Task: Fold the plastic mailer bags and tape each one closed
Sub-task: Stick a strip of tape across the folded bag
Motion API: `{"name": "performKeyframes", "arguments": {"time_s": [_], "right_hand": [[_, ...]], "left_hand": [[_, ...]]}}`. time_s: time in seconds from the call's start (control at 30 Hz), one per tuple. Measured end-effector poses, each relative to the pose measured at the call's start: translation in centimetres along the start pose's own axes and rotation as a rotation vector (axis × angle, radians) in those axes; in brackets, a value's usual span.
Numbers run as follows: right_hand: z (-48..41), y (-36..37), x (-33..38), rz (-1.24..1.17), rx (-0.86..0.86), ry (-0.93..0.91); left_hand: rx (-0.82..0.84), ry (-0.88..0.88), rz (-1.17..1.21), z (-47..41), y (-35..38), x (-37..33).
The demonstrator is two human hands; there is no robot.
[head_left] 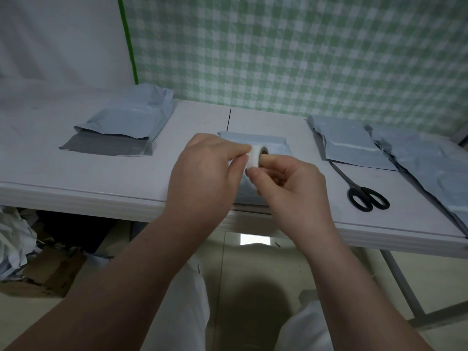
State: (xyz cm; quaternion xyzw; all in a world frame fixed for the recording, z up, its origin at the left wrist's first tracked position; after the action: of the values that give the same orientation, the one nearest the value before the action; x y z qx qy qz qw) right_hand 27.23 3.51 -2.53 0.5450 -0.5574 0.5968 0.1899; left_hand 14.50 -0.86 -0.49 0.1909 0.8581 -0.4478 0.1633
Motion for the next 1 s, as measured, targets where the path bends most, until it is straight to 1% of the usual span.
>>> {"name": "performKeyframes", "arguments": {"time_s": [0.1, 0.2, 0.3, 0.4, 0.5, 0.6, 0.67, 0.77, 0.83, 0.93, 1.0], "right_hand": [[0.1, -0.1, 0.7, 0.152, -0.068, -0.053], [0.3, -0.1, 1.2, 0.253, -0.131, -0.134], [0.4, 0.2, 1.4, 0.364, -0.129, -0.196], [0.5, 0.2, 1.9, 0.505, -0.133, -0.241], [0.2, -0.1, 1.8, 0.54, -0.116, -0.251], [-0.4, -0.6, 1.5, 0.475, -0.072, -0.211], [-0.8, -1.0, 1.3, 0.392, -0.04, -0.15], [-1.4, -1.4, 0.8, 0.272, 0.003, -0.074], [-1.9, -1.5, 0.3, 0.188, 0.054, -0.038], [-2.7, -1.6, -0.1, 0.017, 0.119, -0.043], [-3.3, -1.3, -0.1, -0.16, 0.195, -0.049]], "left_hand": [[-0.016, 0.085, -0.156, 0.0, -0.2, -0.7], [-0.013, 0.09, -0.237, -0.1, -0.2, -0.8], [0.003, 0.104, -0.292, -0.3, -0.2, -0.9], [0.044, 0.095, -0.271, -0.7, -0.1, -0.8], [0.101, 0.064, -0.12, -1.0, 0.2, -0.3], [0.124, 0.074, 0.051, -0.7, 0.5, -0.2], [0.118, 0.044, 0.172, -0.5, 0.5, -0.2], [0.16, -0.088, 0.41, -0.6, 0.9, 0.5], [0.196, -0.14, 0.519, -1.0, 1.1, 1.1], [0.212, -0.198, 0.656, -1.8, 1.3, 2.0], [0.208, -0.288, 0.787, -2.5, 1.6, 2.9]]}}
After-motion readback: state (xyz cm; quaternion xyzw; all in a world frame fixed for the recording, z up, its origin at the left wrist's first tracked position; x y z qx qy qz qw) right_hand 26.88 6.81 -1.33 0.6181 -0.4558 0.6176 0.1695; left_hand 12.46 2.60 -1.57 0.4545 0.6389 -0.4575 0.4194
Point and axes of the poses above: each hand's wrist, its own z-axis away from the middle knuckle, its own y-axis out of the palm, x = y × z, the point moved 5 cm from there along -z, towards the middle knuckle, and after that the axes turned 12 degrees about x, right-handed, at the moved point
